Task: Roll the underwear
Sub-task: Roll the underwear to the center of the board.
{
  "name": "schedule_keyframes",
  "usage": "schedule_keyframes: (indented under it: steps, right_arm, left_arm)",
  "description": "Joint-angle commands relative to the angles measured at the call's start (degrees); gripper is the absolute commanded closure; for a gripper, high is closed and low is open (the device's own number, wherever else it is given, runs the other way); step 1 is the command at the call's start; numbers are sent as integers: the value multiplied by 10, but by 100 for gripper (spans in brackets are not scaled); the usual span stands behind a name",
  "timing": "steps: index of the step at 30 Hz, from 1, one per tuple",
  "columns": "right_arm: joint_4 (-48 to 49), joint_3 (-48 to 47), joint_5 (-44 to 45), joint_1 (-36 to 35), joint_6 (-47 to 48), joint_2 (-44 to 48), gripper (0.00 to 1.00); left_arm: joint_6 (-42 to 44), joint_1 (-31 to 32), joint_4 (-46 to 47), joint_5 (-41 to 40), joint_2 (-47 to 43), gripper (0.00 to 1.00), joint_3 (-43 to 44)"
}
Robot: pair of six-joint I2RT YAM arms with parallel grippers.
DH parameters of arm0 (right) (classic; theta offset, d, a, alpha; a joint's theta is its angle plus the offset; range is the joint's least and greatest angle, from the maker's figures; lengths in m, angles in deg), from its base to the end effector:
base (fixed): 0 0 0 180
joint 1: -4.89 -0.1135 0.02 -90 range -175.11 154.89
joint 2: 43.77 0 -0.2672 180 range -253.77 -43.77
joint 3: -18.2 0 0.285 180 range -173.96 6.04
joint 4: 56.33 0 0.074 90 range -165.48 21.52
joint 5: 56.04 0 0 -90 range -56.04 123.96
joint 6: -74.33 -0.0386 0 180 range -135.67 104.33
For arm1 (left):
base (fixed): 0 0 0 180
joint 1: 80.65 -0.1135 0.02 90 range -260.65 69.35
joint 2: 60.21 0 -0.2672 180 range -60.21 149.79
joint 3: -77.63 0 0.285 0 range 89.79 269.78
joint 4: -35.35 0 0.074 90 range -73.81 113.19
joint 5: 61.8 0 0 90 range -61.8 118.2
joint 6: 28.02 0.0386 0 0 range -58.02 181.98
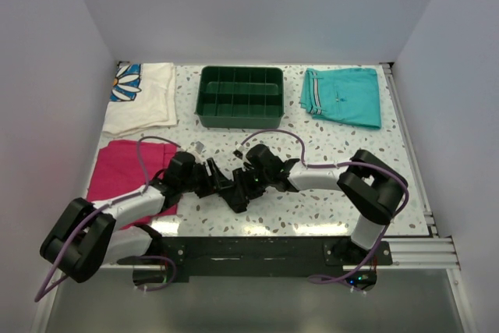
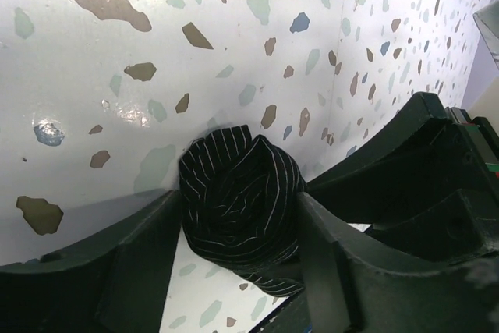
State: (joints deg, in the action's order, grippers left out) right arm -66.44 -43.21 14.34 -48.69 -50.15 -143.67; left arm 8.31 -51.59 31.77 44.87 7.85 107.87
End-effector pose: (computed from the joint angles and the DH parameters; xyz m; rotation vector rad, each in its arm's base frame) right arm 0.2045 0.2990 0.1166 -0.6135 2.5978 1.0307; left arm 0.1944 -0.1207 0.1132 -0.3707 2.4742 -1.0194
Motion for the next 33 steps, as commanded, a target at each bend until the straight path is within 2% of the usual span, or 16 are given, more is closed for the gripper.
schedule_keyframes:
  steps: [1,2,3,14,19,22,25,33]
  right_arm:
    - [-84,25,59,-1,13,-25,80]
    - [-85,25,59,-2,13,-25,80]
    - [-85,26,58,-1,14,-25,80]
    - [-81,21,60,-2,16,-28,79]
    - [-75,23,67,-2,18,-15,74]
    - [-89,16,79,-1,26,-6,66]
    - [-96,13,86,-1,31,8,53]
    - [-121,3,115,-3,63,73,42]
  left_arm:
    - [2,3,-14,18,11,44,7]
    - [1,3,-15,18,10,52,8]
    - [2,3,-16,14,10,55,9]
    - [6,4,-10,18,37,82,18]
    - [11,5,-11,18,57,91,21]
    - [12,5,-9,19,67,92,21]
    - [15,6,-7,20,78,93,25]
    - [34,10,-19,14,95,94,41]
